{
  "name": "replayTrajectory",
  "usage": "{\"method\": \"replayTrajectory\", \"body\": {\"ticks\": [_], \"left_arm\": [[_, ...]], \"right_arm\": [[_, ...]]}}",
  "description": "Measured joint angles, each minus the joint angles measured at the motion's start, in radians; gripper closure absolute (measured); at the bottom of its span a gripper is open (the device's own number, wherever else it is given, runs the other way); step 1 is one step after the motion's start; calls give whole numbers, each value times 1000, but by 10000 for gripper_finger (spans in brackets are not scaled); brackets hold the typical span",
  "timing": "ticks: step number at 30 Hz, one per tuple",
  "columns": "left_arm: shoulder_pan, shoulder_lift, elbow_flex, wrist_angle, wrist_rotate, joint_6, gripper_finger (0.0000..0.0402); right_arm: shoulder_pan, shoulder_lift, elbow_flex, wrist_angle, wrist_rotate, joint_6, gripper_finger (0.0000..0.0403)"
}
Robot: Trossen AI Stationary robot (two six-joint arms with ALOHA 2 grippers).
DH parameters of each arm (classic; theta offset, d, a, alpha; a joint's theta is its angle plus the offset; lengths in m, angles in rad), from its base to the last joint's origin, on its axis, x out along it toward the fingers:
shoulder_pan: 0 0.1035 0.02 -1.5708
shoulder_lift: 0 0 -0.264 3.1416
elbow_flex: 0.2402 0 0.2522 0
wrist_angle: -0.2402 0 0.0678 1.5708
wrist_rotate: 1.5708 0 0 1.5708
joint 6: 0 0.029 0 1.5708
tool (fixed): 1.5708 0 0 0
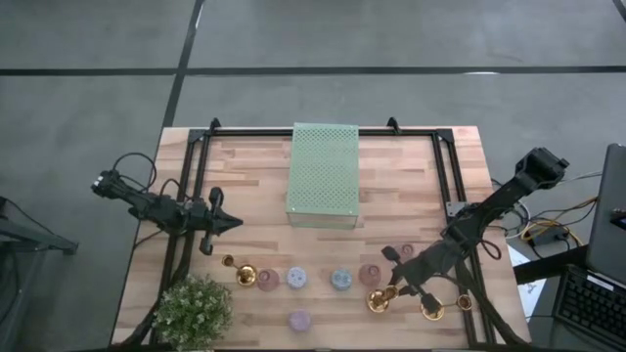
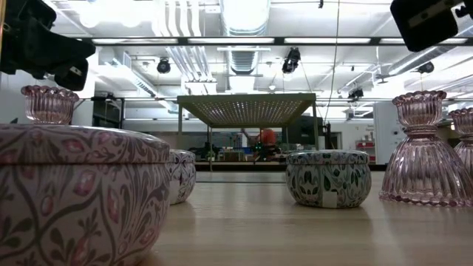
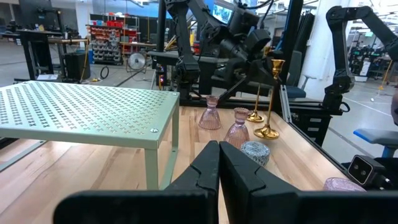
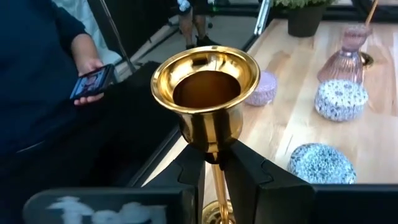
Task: Pick & Place candle stick holders
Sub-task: Put the middle gold candle holder on the shelf
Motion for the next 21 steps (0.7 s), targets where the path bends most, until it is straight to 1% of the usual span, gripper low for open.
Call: {"method": "replayTrajectory", "body": {"ticks": [3, 7, 12, 16, 21], "left_arm": [[0, 0, 0, 0, 0, 0, 390], [0, 0, 0, 0, 0, 0, 390], [0, 0, 0, 0, 0, 0, 390], [0, 0, 0, 0, 0, 0, 390], [0, 0, 0, 0, 0, 0, 390]], "right_arm": [[-3, 0, 58, -90, 0, 24, 366], [-7, -1, 135, -165, 11, 3, 366], [-34, -1, 252, -307, 80, -30, 364], [-87, -1, 331, -388, 126, -48, 365], [-180, -2, 411, -440, 133, -54, 364]]}}
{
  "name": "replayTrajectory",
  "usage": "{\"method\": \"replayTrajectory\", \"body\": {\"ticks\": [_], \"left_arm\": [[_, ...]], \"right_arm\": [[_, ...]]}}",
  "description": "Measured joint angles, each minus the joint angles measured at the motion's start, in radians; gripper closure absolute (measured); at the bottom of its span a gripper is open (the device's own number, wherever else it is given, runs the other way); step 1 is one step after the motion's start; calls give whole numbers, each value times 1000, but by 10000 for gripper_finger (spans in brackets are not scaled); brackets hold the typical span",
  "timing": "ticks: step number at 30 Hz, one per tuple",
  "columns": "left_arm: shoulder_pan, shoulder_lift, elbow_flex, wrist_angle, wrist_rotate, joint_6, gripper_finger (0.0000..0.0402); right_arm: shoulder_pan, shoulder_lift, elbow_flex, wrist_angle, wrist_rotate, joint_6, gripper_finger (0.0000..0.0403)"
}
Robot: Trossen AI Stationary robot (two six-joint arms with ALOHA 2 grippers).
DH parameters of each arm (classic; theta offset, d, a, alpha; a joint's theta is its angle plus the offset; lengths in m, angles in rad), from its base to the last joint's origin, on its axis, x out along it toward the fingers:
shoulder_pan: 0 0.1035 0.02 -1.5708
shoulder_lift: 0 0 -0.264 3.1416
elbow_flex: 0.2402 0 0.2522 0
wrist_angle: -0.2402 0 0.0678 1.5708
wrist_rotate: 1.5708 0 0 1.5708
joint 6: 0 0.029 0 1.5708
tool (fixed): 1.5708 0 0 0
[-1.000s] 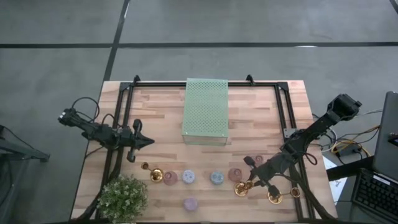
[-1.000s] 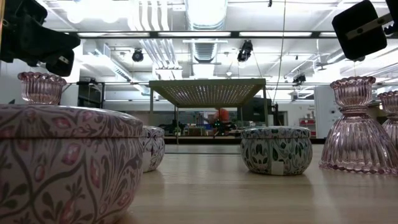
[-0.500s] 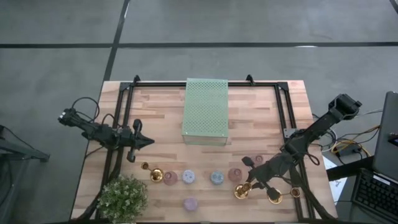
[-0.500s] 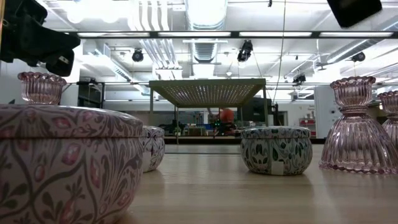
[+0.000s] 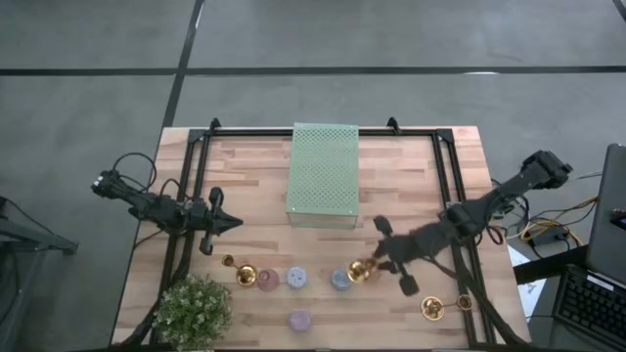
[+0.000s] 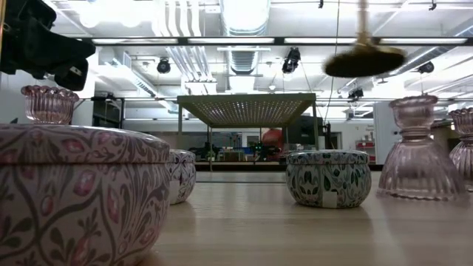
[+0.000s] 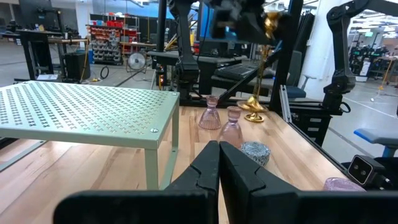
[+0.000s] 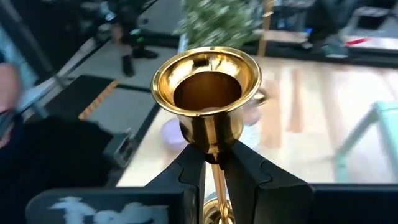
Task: Pick & Place candle stick holders
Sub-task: Put the middle gold candle holder on the shelf
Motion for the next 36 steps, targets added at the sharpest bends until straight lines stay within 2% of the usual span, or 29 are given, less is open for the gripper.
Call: {"method": "replayTrajectory", "body": {"ticks": [11, 24, 30, 36], "left_arm": [[0, 0, 0, 0, 0, 0, 390], [0, 0, 0, 0, 0, 0, 390], [0, 0, 0, 0, 0, 0, 390], [0, 0, 0, 0, 0, 0, 390]], "right_arm": [[-239, 0, 136, -67, -1, -45, 365], [-639, 24, 261, -126, -16, -99, 365], [-826, 96, 308, -125, -149, -92, 365], [-952, 200, 360, -126, -205, -77, 364]]}}
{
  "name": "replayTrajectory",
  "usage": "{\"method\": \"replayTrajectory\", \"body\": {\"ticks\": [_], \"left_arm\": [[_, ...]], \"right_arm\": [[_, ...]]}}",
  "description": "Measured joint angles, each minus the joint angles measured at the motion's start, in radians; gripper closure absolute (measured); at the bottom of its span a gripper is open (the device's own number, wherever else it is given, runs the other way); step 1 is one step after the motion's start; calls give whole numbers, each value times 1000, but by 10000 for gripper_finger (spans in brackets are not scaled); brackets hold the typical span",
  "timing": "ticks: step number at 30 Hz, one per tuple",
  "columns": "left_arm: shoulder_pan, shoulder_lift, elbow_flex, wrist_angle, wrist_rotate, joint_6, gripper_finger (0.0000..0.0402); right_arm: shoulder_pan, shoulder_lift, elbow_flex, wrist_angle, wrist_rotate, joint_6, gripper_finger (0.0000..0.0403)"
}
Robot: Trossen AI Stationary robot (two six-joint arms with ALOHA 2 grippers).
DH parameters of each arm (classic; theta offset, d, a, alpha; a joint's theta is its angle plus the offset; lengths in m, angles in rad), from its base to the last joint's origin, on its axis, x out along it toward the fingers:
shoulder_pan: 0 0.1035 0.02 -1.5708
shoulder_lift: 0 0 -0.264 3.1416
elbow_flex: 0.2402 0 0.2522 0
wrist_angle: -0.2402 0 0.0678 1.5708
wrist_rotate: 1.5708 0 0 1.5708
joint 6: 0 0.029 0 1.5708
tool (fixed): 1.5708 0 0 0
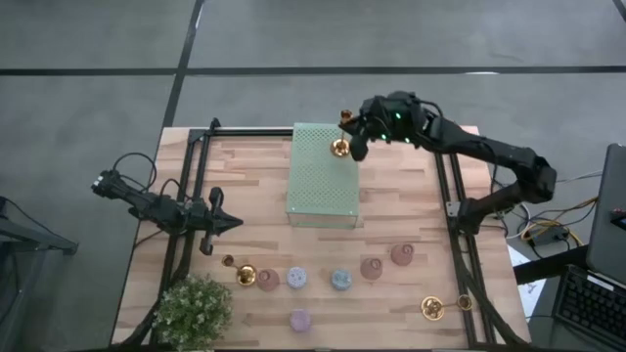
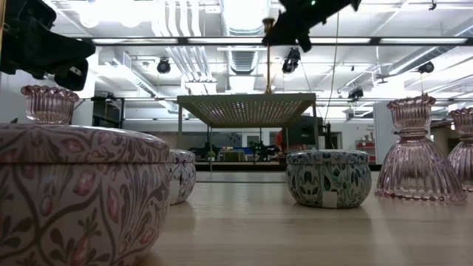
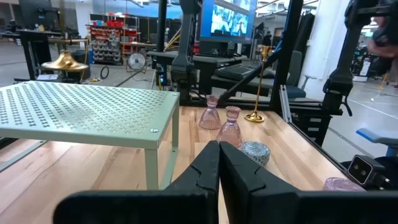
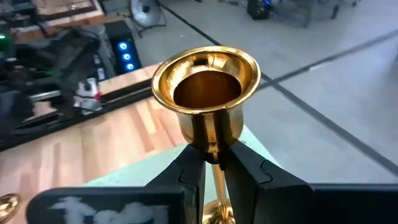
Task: Pick & Place candle stick holders
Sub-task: Put the middle gold candle holder on the shelf
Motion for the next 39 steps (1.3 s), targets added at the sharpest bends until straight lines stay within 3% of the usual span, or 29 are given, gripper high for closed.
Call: {"method": "replayTrajectory", "body": {"ticks": [3, 15, 39], "left_arm": [[0, 0, 0, 0, 0, 0, 390], [0, 0, 0, 0, 0, 0, 390], [0, 0, 0, 0, 0, 0, 390]], "right_arm": [[-38, 48, 31, 1, -42, 3, 365], [-133, 164, 103, -4, -45, -12, 365], [-178, 138, 100, -102, -44, -9, 362]]}}
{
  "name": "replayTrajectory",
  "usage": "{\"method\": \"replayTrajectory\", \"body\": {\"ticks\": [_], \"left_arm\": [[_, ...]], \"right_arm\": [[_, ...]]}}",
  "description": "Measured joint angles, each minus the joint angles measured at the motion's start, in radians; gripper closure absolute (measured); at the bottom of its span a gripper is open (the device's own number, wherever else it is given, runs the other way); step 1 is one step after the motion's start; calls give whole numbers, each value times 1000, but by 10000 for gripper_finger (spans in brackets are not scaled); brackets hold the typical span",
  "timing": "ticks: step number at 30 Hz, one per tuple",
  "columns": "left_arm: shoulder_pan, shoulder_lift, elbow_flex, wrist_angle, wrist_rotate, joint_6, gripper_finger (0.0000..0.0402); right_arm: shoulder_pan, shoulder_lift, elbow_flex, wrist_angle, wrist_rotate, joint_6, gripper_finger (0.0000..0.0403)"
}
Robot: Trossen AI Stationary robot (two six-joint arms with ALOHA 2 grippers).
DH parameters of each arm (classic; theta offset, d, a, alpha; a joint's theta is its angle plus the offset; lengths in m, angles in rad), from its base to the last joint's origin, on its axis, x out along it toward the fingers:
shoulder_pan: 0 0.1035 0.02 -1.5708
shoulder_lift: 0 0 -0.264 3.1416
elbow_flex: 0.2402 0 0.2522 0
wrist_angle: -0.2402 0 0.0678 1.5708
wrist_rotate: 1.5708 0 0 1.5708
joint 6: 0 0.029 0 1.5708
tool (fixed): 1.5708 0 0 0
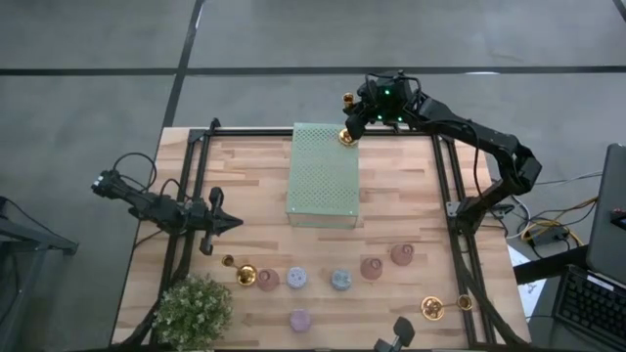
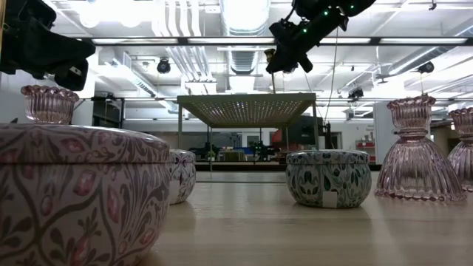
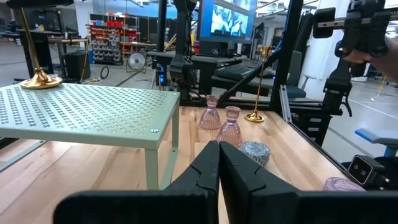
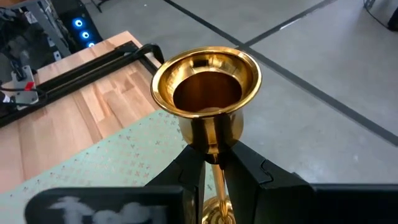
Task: Pick & Place candle stick holders
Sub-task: Put the middle gold candle holder on the shelf
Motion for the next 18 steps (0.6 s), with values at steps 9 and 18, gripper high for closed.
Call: {"method": "replayTrajectory", "body": {"ticks": [9, 18], "left_arm": [[0, 0, 0, 0, 0, 0, 390], [0, 0, 0, 0, 0, 0, 390]], "right_arm": [[0, 0, 0, 43, -7, 8, 360], [0, 0, -14, 45, -16, 11, 362]]}}
